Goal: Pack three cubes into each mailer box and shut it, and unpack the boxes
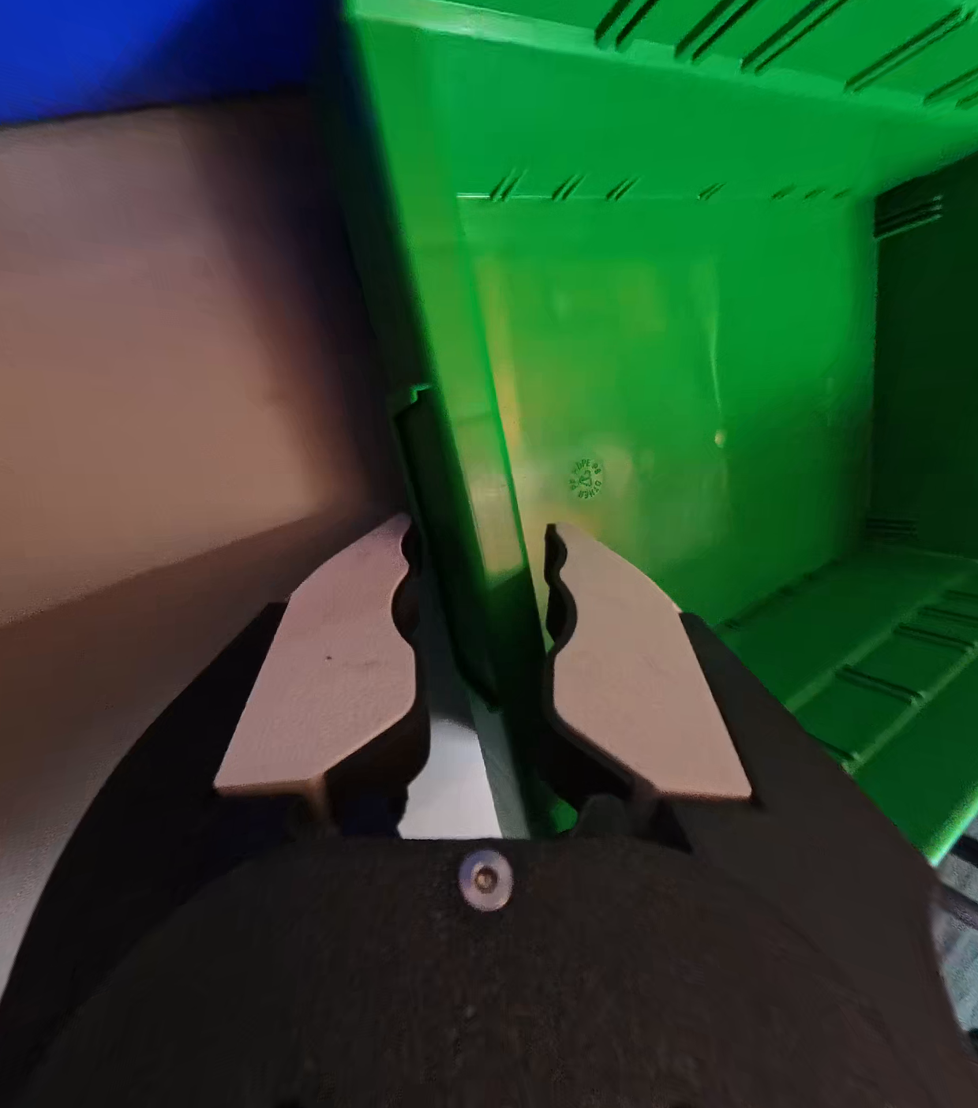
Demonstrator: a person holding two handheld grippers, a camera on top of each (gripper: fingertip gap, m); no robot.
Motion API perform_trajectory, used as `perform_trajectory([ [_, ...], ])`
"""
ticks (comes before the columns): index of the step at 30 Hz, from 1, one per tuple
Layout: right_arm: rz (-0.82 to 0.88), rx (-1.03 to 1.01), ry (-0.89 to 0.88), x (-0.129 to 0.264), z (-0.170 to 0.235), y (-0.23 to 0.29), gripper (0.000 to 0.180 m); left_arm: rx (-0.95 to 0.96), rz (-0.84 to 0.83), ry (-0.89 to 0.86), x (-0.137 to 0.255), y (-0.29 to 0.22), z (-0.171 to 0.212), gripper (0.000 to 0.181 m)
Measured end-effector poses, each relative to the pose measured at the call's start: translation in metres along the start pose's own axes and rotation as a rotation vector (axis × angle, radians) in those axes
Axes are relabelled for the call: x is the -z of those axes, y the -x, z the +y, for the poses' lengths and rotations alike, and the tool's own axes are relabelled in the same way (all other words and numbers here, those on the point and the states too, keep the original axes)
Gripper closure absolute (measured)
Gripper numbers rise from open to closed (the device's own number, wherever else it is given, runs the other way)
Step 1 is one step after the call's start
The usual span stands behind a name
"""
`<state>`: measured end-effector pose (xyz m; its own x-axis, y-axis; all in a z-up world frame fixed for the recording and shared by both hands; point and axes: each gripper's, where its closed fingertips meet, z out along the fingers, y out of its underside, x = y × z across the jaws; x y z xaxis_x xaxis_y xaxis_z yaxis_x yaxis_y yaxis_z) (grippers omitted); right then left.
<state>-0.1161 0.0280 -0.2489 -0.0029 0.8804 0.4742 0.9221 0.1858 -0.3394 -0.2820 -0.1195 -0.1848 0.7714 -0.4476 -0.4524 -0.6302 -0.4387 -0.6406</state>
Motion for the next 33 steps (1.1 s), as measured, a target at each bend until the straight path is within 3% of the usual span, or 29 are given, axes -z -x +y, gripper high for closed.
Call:
perform_trajectory([
  [1,0.002,0.021,0.000,0.001,0.001,0.002,0.143,-0.037,0.029,0.044,-0.008,-0.005,0.005,0.114],
  [3,0.007,0.027,-0.001,0.004,0.002,0.007,0.146,-0.097,0.074,0.110,-0.022,-0.013,0.013,0.112],
  [7,0.023,-0.017,0.001,0.021,0.022,0.017,0.146,-0.109,0.161,0.100,-0.031,-0.025,0.008,0.129],
  [13,0.069,-0.067,0.033,0.056,0.090,0.029,0.146,-0.122,0.265,0.117,-0.031,-0.037,0.008,0.131],
  [16,0.085,-0.094,0.051,0.073,0.129,0.032,0.146,-0.174,0.247,0.149,-0.040,-0.039,0.011,0.131],
  [23,0.116,-0.126,0.092,0.101,0.204,0.024,0.146,-0.221,0.271,0.130,-0.057,-0.050,-0.001,0.151],
  [33,0.139,-0.138,0.126,0.095,0.250,-0.019,0.147,-0.217,0.245,0.151,-0.087,-0.031,-0.015,0.153],
])
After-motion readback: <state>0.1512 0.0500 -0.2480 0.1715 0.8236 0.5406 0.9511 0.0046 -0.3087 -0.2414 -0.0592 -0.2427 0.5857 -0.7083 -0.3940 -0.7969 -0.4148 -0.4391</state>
